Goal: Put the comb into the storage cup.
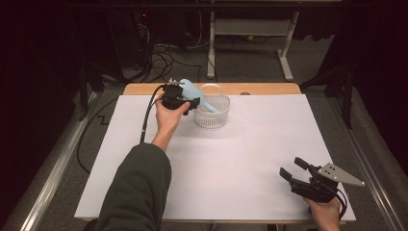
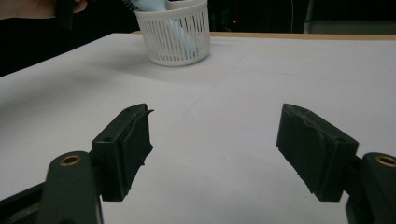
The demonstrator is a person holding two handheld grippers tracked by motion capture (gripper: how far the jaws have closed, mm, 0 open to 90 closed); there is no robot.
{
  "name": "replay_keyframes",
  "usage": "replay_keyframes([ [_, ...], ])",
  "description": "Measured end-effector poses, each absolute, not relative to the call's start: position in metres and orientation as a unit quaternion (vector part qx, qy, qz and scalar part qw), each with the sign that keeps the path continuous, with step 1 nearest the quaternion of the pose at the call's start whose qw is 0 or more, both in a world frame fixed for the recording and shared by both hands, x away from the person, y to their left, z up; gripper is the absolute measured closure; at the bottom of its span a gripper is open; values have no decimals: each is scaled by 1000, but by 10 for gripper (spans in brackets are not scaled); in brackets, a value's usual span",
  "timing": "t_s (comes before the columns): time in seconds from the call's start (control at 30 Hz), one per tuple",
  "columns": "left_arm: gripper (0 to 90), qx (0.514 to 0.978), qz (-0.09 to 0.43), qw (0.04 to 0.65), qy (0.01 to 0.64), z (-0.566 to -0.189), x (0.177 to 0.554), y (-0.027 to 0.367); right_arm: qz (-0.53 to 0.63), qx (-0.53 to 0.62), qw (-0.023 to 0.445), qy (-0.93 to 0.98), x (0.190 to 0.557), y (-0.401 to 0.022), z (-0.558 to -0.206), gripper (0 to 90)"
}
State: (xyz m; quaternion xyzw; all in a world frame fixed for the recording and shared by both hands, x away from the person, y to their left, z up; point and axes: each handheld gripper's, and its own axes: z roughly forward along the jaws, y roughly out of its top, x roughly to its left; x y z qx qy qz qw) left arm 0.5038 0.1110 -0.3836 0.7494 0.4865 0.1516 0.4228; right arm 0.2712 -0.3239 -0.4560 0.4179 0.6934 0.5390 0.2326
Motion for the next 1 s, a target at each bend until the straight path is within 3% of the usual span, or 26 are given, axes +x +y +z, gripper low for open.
replay_keyframes([
  [1.0, 282, 755, 177, 432, 460, -380, 488, 134, 536, 416, 235, 696, 271, -323, -456, 266],
])
